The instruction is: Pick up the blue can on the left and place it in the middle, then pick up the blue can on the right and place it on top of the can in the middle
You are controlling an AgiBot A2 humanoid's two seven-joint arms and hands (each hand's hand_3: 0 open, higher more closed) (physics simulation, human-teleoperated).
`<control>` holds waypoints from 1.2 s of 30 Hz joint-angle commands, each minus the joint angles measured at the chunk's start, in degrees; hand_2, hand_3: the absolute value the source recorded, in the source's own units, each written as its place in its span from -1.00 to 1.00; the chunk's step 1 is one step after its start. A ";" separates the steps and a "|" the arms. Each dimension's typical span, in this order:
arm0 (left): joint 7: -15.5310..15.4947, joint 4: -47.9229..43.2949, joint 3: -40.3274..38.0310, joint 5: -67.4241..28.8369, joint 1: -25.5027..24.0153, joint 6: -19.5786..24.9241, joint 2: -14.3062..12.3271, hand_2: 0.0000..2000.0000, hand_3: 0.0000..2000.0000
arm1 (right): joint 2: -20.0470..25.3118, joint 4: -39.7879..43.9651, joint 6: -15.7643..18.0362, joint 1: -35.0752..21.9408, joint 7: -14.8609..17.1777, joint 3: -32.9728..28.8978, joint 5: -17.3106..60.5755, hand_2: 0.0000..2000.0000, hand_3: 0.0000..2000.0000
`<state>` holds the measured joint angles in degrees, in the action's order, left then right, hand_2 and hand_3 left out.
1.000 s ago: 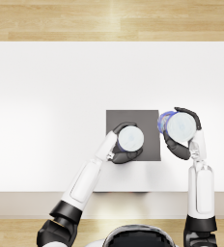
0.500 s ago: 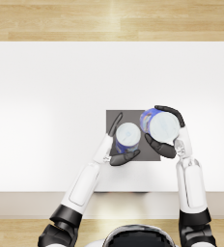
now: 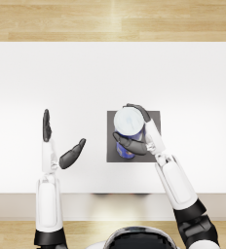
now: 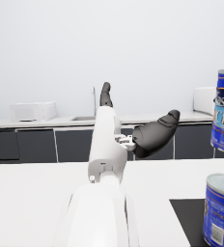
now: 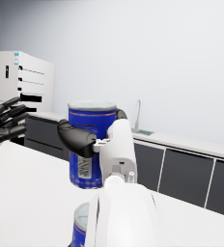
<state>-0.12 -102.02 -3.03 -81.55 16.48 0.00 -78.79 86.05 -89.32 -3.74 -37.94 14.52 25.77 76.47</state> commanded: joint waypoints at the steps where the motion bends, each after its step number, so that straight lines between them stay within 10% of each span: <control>1: 0.03 -0.99 -3.70 0.00 1.12 0.00 0.11 -1.00 -1.00 | 0.38 2.50 0.09 -0.32 0.20 0.39 0.00 1.00 0.52; 10: 0.12 -0.82 -3.15 0.00 1.18 0.00 -0.17 -1.00 -1.00 | 0.65 4.36 -0.19 1.67 0.68 -0.73 -0.01 1.00 0.52; 11: 0.12 -0.79 -2.96 0.00 1.04 0.00 -0.23 -1.00 -1.00 | 0.77 4.36 -0.15 1.72 0.67 -0.86 -0.01 -0.36 0.19; 12: 0.12 -0.93 -2.78 0.00 1.17 0.00 -0.26 -1.00 -1.00 | 0.71 4.03 -1.48 2.12 0.83 -1.06 -0.01 -1.00 -0.13; 15: 0.12 -0.54 -2.78 -0.01 0.61 0.00 -0.44 -1.00 -1.00 | 1.16 2.96 -4.97 2.09 1.06 -1.16 0.00 -1.00 -1.00; 26: 0.12 -0.80 -1.09 -0.01 2.16 0.00 -0.86 -1.00 -1.00 | 3.64 -2.84 -9.93 -0.09 2.16 -6.58 -0.01 -1.00 -1.00; 27: 0.12 -0.42 -1.26 -0.01 1.19 0.00 -0.96 -1.00 -1.00 | -10.14 -3.08 -10.14 -7.26 2.19 7.12 -0.01 -1.00 -1.00; 28: 0.12 -1.27 -1.01 -0.01 2.24 0.00 -0.94 -1.00 -1.00 | 0.59 -3.92 -10.29 -2.13 2.22 -4.69 -0.05 -1.00 -1.00; 36: 0.12 -2.65 -1.01 -0.01 3.44 0.00 -1.22 -1.00 -1.00 | 1.60 -8.67 -10.45 -2.82 2.24 -8.64 0.00 -1.00 -1.00</control>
<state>0.00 -103.79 -3.80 -81.55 18.77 0.00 -80.13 87.13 -96.41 -14.16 -39.47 16.71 19.15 76.47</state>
